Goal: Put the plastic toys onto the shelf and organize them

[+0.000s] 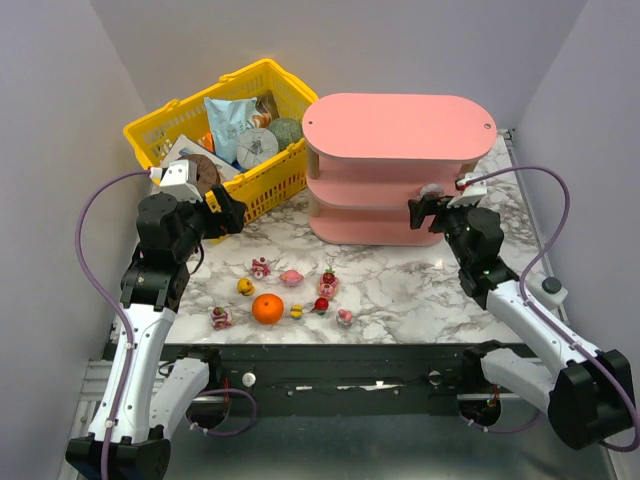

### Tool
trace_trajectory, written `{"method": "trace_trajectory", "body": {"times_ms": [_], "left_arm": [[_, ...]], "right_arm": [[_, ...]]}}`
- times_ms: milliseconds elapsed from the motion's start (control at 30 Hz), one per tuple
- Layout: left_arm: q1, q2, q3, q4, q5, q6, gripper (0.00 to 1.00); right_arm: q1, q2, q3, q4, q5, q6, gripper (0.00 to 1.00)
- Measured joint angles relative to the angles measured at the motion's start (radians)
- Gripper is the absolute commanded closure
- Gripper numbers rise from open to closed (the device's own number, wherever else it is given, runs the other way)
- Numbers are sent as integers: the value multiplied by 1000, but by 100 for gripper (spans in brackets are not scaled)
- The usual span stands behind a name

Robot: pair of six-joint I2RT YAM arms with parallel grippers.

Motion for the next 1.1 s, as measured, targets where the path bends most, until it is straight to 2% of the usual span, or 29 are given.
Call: {"method": "trace_trajectory", "body": {"times_ms": [300,533,1100], "left_arm": [[0,0,0,0,0,0,1],[0,0,0,0,0,0,1],[0,0,0,0,0,0,1]], "right_arm": [[3,55,24,32,2,3,7],[15,82,26,64,23,-2,19],[20,101,26,86,121,-32,25]]}}
